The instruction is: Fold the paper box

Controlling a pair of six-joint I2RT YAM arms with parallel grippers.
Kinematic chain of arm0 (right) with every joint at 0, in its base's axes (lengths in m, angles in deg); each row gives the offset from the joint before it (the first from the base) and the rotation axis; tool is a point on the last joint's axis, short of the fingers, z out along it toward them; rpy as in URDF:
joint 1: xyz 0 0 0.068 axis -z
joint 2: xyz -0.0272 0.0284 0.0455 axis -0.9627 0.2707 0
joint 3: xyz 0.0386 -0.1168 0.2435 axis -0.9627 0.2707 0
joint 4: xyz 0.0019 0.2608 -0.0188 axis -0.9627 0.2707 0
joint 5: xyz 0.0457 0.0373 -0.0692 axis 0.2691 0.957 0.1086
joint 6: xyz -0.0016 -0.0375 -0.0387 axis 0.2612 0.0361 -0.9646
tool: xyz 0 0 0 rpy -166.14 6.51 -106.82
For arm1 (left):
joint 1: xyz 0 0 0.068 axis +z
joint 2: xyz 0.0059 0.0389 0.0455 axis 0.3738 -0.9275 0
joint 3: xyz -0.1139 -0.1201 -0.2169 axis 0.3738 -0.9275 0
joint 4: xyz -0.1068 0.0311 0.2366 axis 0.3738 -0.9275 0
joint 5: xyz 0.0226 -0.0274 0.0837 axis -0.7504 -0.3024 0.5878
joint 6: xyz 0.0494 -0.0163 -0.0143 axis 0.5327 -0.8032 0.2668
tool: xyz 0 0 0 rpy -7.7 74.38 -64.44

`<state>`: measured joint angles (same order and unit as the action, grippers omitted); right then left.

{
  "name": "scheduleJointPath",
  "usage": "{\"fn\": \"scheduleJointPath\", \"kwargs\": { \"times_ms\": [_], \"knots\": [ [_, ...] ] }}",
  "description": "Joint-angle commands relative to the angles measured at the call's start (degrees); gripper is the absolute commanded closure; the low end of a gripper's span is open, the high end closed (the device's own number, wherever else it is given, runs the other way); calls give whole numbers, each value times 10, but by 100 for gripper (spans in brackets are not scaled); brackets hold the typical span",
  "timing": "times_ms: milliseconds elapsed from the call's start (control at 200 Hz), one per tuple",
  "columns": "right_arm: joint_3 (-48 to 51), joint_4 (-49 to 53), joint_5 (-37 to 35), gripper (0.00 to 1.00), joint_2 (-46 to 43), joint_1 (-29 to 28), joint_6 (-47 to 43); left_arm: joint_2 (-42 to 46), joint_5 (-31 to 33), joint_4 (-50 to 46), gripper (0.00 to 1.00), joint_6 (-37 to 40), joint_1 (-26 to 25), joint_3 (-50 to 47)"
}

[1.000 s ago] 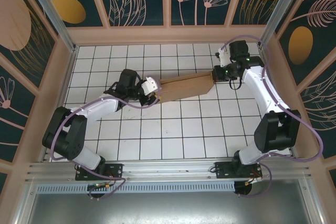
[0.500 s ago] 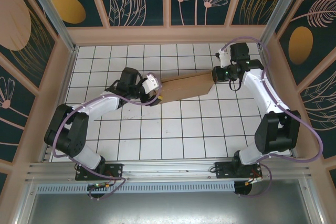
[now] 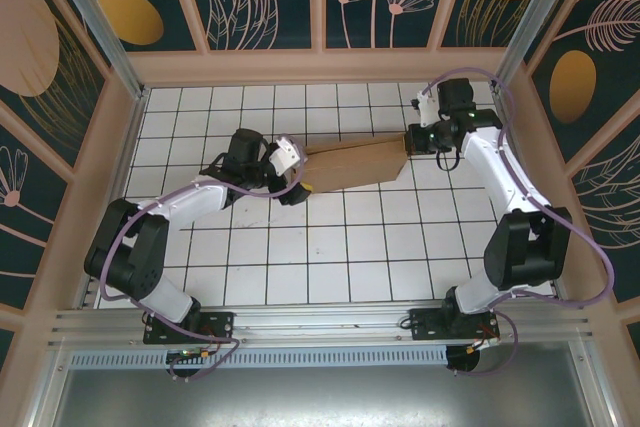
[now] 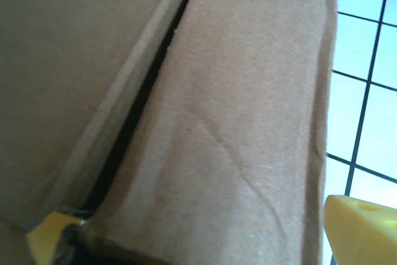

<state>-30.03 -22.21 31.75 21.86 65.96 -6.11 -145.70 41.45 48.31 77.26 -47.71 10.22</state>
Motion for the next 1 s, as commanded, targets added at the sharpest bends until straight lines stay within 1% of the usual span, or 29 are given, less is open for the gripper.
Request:
{"fn": "scheduleJointPath", "kwargs": {
  "times_ms": [0,145,275,370,435,495,596,651,746,821,861,946,996],
  "knots": [
    [-10,44,-18,100,18,-3,14,23,23,37,1,-53,3,-14],
    [-21,48,-22,100,26,-4,15,71,55,80,1,-87,3,-61],
    [-34,56,-27,100,37,-4,20,112,70,88,1,-118,3,-92],
    [-38,56,-27,100,39,-5,23,148,93,96,1,-169,3,-114],
    [-40,58,-27,100,40,-5,24,168,113,78,1,-211,3,-111],
    [-44,62,-29,100,41,-5,25,183,122,38,1,-237,3,-94],
    [-49,65,-30,100,40,-6,24,192,144,-42,17,-259,3,-50],
    [-52,67,-31,100,41,-7,24,193,144,-80,26,-262,2,-25],
    [-59,72,-31,100,45,-11,26,183,159,-133,38,-263,1,31],
    [-64,75,-33,100,48,-15,25,159,167,-190,41,-263,2,92],
    [-65,76,-34,100,50,-16,26,144,168,-221,45,-264,2,122],
    [-64,75,-32,100,50,-18,28,123,165,-262,47,-255,1,161],
    [-62,73,-32,100,52,-18,28,120,165,-269,54,-250,0,163]
  ]
}}
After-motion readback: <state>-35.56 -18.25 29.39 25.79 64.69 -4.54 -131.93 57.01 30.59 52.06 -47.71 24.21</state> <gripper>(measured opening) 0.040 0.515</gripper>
